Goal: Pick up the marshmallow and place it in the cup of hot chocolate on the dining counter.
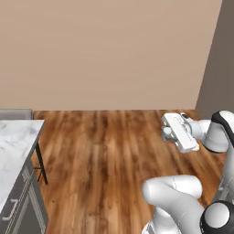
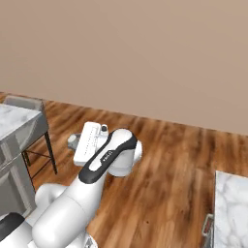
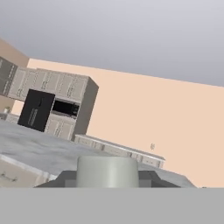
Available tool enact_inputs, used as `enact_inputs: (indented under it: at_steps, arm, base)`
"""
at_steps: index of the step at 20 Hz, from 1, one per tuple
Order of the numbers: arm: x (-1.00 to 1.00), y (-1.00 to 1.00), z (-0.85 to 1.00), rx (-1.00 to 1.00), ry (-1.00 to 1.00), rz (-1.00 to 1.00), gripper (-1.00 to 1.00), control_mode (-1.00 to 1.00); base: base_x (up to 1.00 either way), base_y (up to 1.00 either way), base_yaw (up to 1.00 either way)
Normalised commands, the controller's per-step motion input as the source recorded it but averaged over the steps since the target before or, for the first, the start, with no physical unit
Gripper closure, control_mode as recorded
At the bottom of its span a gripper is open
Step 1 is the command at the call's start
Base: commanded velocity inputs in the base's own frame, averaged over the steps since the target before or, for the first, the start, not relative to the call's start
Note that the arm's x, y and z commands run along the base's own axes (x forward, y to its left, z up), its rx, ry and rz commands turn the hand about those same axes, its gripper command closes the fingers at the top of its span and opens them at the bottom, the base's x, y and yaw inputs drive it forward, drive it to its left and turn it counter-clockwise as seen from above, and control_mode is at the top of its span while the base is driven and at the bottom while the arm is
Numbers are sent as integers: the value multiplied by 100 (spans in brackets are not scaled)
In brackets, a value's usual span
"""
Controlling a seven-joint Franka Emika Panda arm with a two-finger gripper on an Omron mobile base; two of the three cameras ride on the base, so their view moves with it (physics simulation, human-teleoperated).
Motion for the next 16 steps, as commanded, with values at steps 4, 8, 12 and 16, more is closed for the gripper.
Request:
enact_inputs:
  at_steps: [4,8,12,16]
  arm:
    - [0,0,0,0,0,0,100,100]
    - [0,0,0,0,0,0,100,100]
    - [0,0,0,0,0,0,100,100]
    - [0,0,0,0,0,0,100,100]
  base:
    - [100,-1,19]
    - [100,-13,37]
    - [100,-24,51]
    - [100,-28,65]
